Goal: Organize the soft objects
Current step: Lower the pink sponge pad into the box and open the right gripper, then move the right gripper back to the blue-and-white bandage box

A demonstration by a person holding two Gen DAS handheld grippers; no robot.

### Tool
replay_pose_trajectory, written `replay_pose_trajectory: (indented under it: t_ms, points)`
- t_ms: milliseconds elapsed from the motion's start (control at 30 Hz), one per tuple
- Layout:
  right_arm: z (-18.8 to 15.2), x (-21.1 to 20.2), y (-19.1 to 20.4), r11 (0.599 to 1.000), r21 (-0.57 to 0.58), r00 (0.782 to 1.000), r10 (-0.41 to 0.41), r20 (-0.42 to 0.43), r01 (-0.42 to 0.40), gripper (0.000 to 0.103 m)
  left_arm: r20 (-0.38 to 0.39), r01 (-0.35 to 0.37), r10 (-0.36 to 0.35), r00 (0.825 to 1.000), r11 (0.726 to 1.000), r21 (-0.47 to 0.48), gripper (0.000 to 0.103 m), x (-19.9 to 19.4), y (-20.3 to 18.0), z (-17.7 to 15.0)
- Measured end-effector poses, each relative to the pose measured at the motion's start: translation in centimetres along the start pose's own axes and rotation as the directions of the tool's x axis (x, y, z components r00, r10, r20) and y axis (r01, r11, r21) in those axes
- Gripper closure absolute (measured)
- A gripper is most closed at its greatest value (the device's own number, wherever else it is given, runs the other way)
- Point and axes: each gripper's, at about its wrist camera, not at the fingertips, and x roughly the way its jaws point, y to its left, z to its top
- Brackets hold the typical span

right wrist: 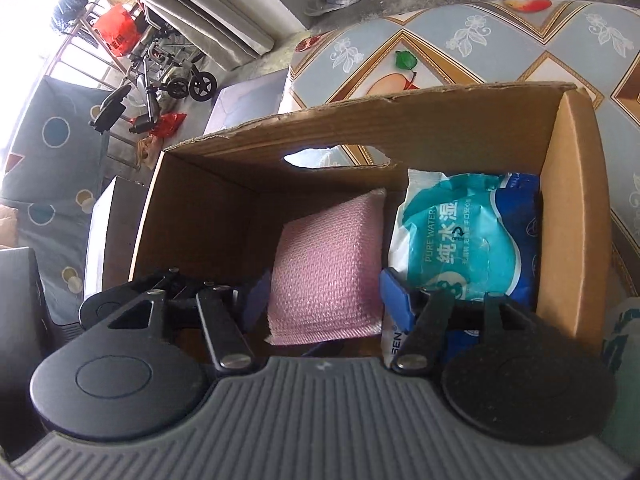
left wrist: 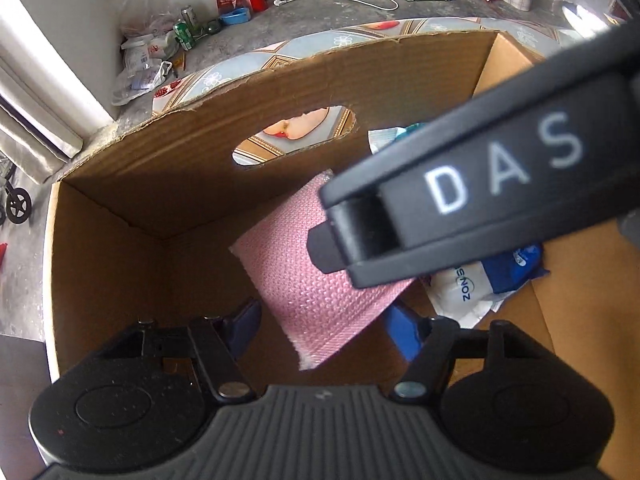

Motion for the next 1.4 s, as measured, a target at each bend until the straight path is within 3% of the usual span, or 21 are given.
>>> replay_pose_trajectory:
  t_ms: [300, 433, 533, 567, 833, 967, 1133, 1400]
  points:
    - [0.6, -2.4, -0.6, 0.998, 0.018, 0.994, 0.052, 0.097, -0.054, 0.041, -0.02, -0.011, 0.011, 1.0, 1.0, 0.012, 0.039, 0.1, 0.5, -0.9]
    - [0.7, -3.2, -1.0, 0.996, 0.028, 0.99, 0.086, 0.115, -0.09, 0.041, -0.024, 0.034, -0.032, 0.999, 0.997, 0.074, 0.039, 0.2, 0.2, -0.9]
    - [0.7, -3.4, -1.0, 0.995, 0.019, 0.988, 0.093, 0.123, -0.096, 0.041, -0.029, 0.058, -0.055, 0.998, 0.993, 0.102, 0.028, 0.0, -0.1, -1.0]
    - [0.7, -3.5, -1.0, 0.995, 0.017, 0.987, 0.098, 0.124, -0.101, 0.041, -0.024, 0.047, -0.045, 0.999, 0.994, 0.094, 0.024, -0.1, 0.0, -0.9]
    - [0.3, -4.7, -1.7, 0.981, 0.021, 0.966, 0.187, 0.18, -0.193, 0.041, -0.02, 0.067, -0.07, 0.997, 0.992, -0.108, 0.026, 0.7, 2.7, 0.3]
    - [0.2, -5.7, -1.8, 0.974, 0.014, 0.953, 0.219, 0.208, -0.227, 0.041, -0.005, 0.124, -0.126, 0.992, 0.978, -0.167, 0.026, 1.0, 3.4, 0.4]
    - [-0.3, -7.1, -1.8, 0.968, 0.005, 0.941, 0.243, 0.235, -0.252, 0.041, 0.024, 0.102, -0.099, 0.995, 0.982, -0.158, 0.026, -0.7, 2.1, -0.1]
    - [-2.8, -12.8, -0.5, 0.95, -0.046, 0.906, 0.308, 0.292, -0.309, 0.041, 0.169, 0.077, -0.049, 0.984, 0.984, -0.163, 0.014, -7.3, 0.0, -1.0]
